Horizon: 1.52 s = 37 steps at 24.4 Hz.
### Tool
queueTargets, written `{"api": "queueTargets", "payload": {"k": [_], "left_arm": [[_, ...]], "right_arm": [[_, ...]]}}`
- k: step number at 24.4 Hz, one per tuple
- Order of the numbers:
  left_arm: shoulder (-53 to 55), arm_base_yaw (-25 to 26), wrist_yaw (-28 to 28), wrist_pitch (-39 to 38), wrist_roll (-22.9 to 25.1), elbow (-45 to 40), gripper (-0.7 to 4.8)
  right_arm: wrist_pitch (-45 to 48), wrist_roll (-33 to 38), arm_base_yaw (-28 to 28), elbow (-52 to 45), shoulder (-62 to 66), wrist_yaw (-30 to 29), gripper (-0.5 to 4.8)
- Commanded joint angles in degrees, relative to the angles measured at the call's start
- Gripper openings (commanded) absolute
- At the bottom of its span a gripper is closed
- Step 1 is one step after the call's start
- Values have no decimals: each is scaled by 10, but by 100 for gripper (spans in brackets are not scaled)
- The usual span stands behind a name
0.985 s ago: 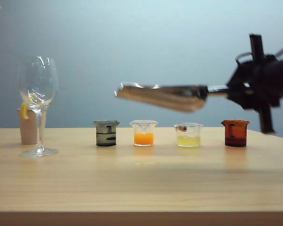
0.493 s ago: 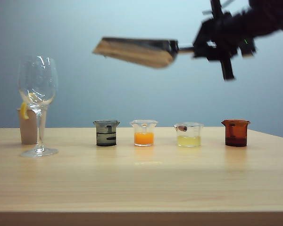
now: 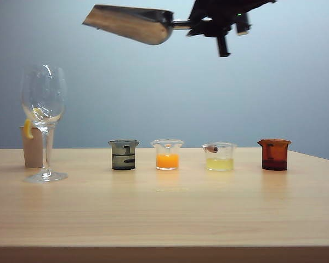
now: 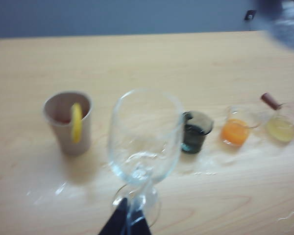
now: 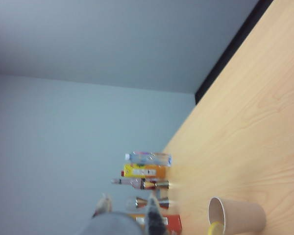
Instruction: Pick up the ice scoop on the desk filled with ice cubes, pour the ice into the goblet, and finally put the scoop back on the table.
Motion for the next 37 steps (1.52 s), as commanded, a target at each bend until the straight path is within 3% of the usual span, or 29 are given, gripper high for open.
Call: {"api": "queueTargets", "payload": {"k": [1, 5, 11, 14, 23, 37], "left_arm": [[24, -10, -24, 2, 0, 24, -5], [48, -14, -21, -22, 0, 50, -5], [60, -37, -34, -22, 3, 50, -5], [67, -49, -51, -33, 31, 50, -5], [68, -54, -82, -51, 41, 50, -5], [68, -56, -82, -50, 40, 50, -5]], "right_arm": [[-22, 6, 11, 89, 56, -20, -9], [-82, 7, 28, 227, 151, -15, -9], [-119, 5, 45, 348, 236, -5, -9], [-135, -23, 54, 384, 264, -16, -9], [-158, -105, 57, 385, 267, -30, -9], [-156, -129, 55, 411, 267, -26, -9]]}}
